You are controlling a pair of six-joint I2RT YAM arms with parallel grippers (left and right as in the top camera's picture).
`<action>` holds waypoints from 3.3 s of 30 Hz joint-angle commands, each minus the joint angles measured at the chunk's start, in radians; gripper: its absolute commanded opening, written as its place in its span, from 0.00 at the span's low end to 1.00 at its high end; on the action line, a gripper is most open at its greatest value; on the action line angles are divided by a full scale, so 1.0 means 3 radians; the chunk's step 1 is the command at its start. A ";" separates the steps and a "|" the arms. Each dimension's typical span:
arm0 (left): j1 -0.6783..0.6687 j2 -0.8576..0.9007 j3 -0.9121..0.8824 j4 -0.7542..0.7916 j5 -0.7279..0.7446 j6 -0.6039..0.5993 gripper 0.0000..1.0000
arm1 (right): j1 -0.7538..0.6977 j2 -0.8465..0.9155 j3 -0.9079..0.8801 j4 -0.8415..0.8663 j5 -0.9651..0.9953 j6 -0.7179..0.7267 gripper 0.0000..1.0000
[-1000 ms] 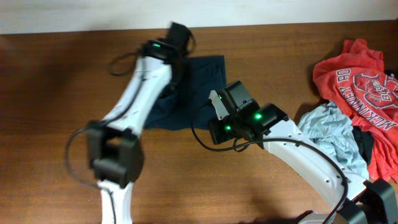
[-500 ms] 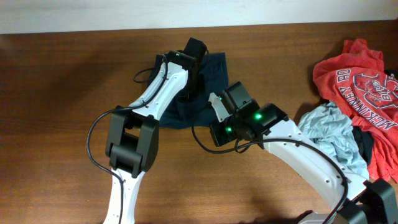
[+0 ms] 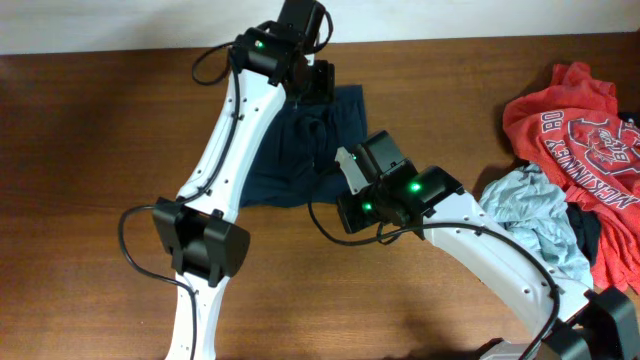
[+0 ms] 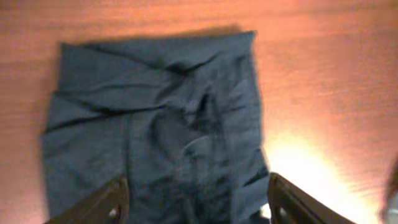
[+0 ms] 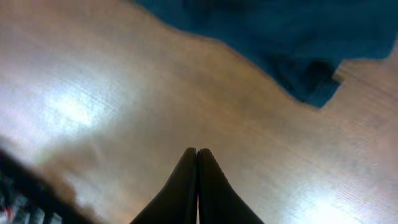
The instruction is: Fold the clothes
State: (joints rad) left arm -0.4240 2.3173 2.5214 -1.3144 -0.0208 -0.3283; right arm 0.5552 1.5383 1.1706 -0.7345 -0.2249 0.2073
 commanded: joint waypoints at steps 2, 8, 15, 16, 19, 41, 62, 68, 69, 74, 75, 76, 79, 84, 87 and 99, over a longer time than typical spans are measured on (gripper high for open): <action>0.0160 0.0085 -0.0010 -0.0322 -0.0394 0.0154 0.43 | -0.0004 0.0011 0.0006 0.0532 0.0175 0.0061 0.04; 0.0599 0.0376 -0.0022 -0.0328 -0.0327 0.0155 0.01 | 0.0001 0.0343 0.0006 0.1465 0.0033 0.0064 0.04; 0.0769 0.0774 -0.0022 -0.0195 0.0123 0.0381 0.01 | 0.0001 0.1050 0.0006 0.2085 -0.0407 0.0281 0.04; 0.0769 0.0849 -0.0022 -0.0178 0.0134 0.0383 0.00 | 0.0001 0.1147 0.0006 0.2146 -0.0425 0.0298 0.04; 0.0769 0.1083 -0.0022 -0.0145 0.0197 0.0406 0.01 | -0.0038 0.1371 0.0006 0.2069 -0.0240 0.0299 0.04; 0.0772 0.1328 -0.0022 -0.0177 0.0212 0.0477 0.01 | -0.0584 0.1091 0.0008 0.3189 -0.0824 0.0501 0.05; 0.0823 0.1328 -0.0022 -0.0338 0.0431 0.0481 0.00 | -0.0830 0.2363 0.0108 0.3586 0.0239 0.1142 0.04; 0.0938 0.1326 -0.0022 -0.0357 0.0430 0.0482 0.00 | -0.1273 0.2349 0.0108 0.3279 -0.0532 0.1143 0.04; 0.0952 0.1326 -0.0020 -0.0362 0.0431 0.0482 0.01 | -0.1312 0.2328 0.0108 0.3281 -0.0708 0.1143 0.04; 0.1080 0.1325 -0.0015 -0.0481 0.0434 0.0598 0.00 | -0.1349 0.1994 0.0108 0.3052 -0.1333 0.0843 0.04; 0.1097 0.1322 -0.0006 -0.0510 0.0434 0.0643 0.01 | -0.1329 0.1905 0.0108 0.2917 -0.1334 0.0791 0.04; 0.1113 0.1322 0.0015 -0.0554 0.0437 0.0706 0.01 | -0.1293 0.1774 0.0108 0.2669 -0.1333 0.0697 0.04; 0.1138 0.1321 0.0154 -0.0745 0.0551 0.0890 0.01 | -0.1171 0.1488 0.0108 0.2098 -0.1306 0.0430 0.04; 0.1139 0.1244 0.0861 -0.1247 0.0729 0.1241 0.04 | -0.0910 0.0771 0.0111 0.1214 -0.0534 -0.0098 0.04; 0.1137 0.0965 0.0933 -0.1246 0.0783 0.1247 0.07 | -0.0755 0.0421 0.0111 0.0804 -0.0116 -0.0221 0.04; 0.1139 -0.1045 0.0469 -0.1245 0.0243 0.1247 0.21 | -0.0598 0.0206 0.0122 0.0290 -0.0006 -0.0270 0.04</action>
State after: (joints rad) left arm -0.0837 2.1578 2.7419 -1.6836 0.1200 0.0341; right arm 0.3687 1.6066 1.2049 -0.6376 -0.2497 0.1505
